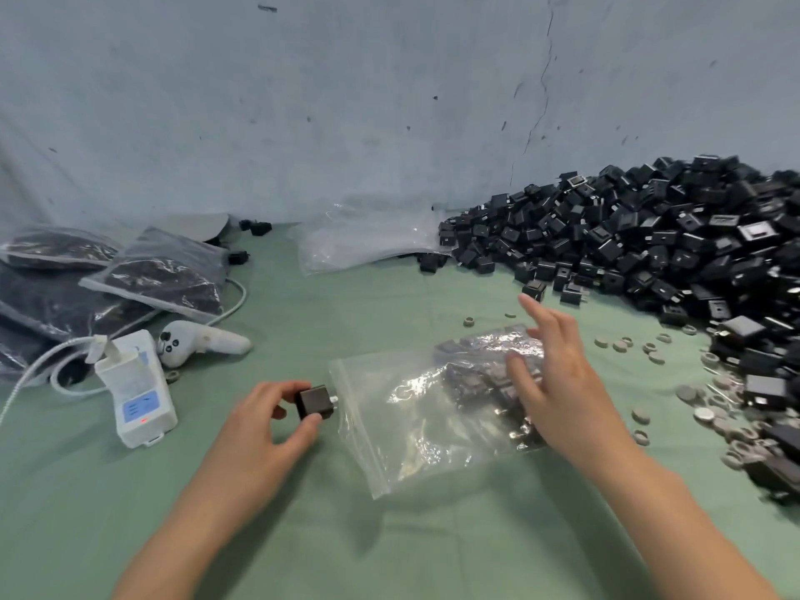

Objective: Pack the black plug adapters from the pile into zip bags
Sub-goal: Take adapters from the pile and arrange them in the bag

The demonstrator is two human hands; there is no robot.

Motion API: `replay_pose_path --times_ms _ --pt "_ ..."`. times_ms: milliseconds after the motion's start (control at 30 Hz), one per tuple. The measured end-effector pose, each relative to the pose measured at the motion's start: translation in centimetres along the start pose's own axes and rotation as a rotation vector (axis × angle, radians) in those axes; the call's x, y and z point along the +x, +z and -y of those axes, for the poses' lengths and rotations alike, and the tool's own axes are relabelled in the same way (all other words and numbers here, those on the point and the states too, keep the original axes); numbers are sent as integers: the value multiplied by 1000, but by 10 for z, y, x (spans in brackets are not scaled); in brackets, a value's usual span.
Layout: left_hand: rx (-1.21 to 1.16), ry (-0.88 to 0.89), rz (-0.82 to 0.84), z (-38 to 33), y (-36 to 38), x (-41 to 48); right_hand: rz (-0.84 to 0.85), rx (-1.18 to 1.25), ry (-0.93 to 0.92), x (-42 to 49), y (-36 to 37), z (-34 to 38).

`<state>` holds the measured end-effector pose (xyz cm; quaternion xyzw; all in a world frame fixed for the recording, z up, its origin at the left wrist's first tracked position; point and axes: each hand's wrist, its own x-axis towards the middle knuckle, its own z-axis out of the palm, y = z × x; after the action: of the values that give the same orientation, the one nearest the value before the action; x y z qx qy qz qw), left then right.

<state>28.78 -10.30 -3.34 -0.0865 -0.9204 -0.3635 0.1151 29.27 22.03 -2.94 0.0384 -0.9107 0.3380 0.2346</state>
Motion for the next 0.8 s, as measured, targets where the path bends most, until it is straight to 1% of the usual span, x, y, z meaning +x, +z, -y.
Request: replay_pose_path --times_ms 167,300,367,433,467,500,567,600,667,700,800 --pt "18 61 123 -4 19 0 -108 5 165 0 -8 -16" --pt "22 132 176 -24 41 9 -183 10 208 5 -8 -21" --pt "3 153 228 -34 50 16 -186 -3 234 8 -9 -24" --pt "-48 149 329 -40 60 23 -170 -24 263 11 -10 -27" --pt "-41 161 350 -43 64 26 -167 -27 275 12 -12 -28" --pt "-7 179 335 -43 66 28 -172 -25 287 14 -14 -30" --pt "46 225 249 -46 73 35 -199 -30 324 18 -21 -36" --pt "22 237 202 -45 76 40 -221 -47 354 21 -25 -41" --pt "-38 186 161 -41 79 47 -280 -106 428 25 -36 -54" --pt "-20 206 177 -38 78 50 -309 -146 471 26 -41 -61" --pt "52 376 303 -26 70 52 -349 -297 571 28 -56 -82"
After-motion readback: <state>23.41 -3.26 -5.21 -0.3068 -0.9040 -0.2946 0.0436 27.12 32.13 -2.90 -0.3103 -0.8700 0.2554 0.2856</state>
